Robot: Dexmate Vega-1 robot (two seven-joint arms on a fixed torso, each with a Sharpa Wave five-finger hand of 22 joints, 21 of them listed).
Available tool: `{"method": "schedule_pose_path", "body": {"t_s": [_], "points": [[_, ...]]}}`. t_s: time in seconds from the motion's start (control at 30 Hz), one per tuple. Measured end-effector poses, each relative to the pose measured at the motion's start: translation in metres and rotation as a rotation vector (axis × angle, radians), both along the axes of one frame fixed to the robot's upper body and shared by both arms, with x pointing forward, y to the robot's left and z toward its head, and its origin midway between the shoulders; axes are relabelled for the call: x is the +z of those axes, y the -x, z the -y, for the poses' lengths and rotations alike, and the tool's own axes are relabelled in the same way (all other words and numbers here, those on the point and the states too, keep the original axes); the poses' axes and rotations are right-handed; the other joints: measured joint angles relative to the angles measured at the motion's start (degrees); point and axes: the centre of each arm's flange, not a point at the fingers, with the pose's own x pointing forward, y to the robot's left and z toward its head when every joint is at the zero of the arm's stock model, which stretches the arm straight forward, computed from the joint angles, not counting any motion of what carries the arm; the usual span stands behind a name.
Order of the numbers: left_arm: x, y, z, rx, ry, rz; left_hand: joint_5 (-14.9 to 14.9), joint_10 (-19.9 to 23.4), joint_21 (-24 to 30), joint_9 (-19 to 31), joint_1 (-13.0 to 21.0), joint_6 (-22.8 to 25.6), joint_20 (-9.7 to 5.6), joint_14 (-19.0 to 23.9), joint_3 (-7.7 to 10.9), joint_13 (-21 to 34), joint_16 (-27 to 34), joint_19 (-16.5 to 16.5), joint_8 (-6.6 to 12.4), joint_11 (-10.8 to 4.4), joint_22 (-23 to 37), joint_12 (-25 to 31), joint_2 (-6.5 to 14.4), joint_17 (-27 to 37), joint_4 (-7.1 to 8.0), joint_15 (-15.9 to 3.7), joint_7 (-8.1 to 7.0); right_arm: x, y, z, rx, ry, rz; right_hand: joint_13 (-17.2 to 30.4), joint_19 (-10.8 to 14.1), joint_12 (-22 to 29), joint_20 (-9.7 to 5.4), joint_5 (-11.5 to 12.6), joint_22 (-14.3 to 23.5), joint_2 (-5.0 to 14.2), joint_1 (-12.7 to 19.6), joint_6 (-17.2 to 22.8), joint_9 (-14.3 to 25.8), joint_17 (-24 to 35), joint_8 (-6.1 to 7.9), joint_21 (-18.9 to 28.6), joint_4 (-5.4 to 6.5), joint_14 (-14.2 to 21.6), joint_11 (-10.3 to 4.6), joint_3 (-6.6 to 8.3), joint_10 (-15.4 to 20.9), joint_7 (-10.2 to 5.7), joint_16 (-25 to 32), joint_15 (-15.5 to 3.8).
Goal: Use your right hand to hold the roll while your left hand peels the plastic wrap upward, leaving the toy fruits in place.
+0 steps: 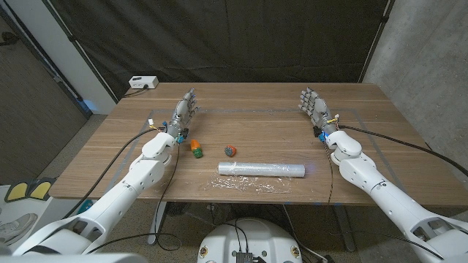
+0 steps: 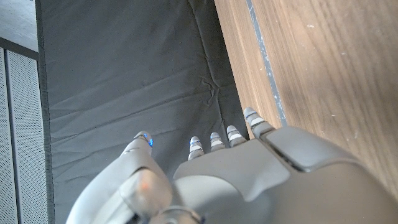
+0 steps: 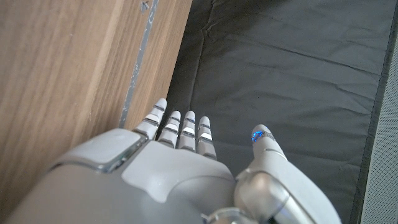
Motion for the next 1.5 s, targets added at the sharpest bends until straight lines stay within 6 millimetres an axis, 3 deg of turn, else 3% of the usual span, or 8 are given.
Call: {"method": "schedule_pose_path", "body": {"t_s": [0.23,0.7,1.5], "points": [[0.0,-0.001,0.003,-0.007,0.0,0.001,0.0,0.1,0.4,0.0,0.0,0.0,0.5,1.0,0.15,0.0,0.4,0.5,0.0,0.14,0.3,0.4,0.0,0.0,0.16,0.53,0.01,0.005,0.005,0.001,-0.023,0.022,0.021,0.0,0.3,0.2,0.32,0.0,0.0,0.0,0.0,0.3,0.0,0.0,0.0,0.0,-0.25,1.1,0.85,0.22,0.8,0.29,0.3,0.54],[0.001,0.003,0.008,-0.016,-0.004,0.004,0.0,0.6,0.8,-0.2,0.0,0.0,0.8,1.9,0.15,0.0,0.4,0.8,0.0,0.63,0.3,0.5,0.0,0.3,0.16,0.84,0.02,0.02,0.024,0.001,-0.069,0.105,0.094,0.0,1.0,0.7,1.03,-0.5,0.0,0.03,0.6,1.3,0.0,0.0,0.23,0.0,-0.82,2.6,1.09,-0.01,2.4,0.11,0.4,0.61],[0.003,0.009,0.016,-0.037,-0.021,0.013,0.0,1.2,0.8,-0.2,0.1,0.3,1.1,2.6,0.14,0.0,0.4,1.1,-0.01,0.72,0.3,0.9,0.1,0.3,0.16,0.74,-0.28,0.051,0.076,-0.016,-0.117,0.259,0.273,0.0,2.3,1.6,1.2,-0.9,0.0,0.0,1.1,2.9,0.0,0.0,0.22,0.3,-1.12,5.1,1.27,-0.18,4.7,-0.19,0.9,0.81]]}}
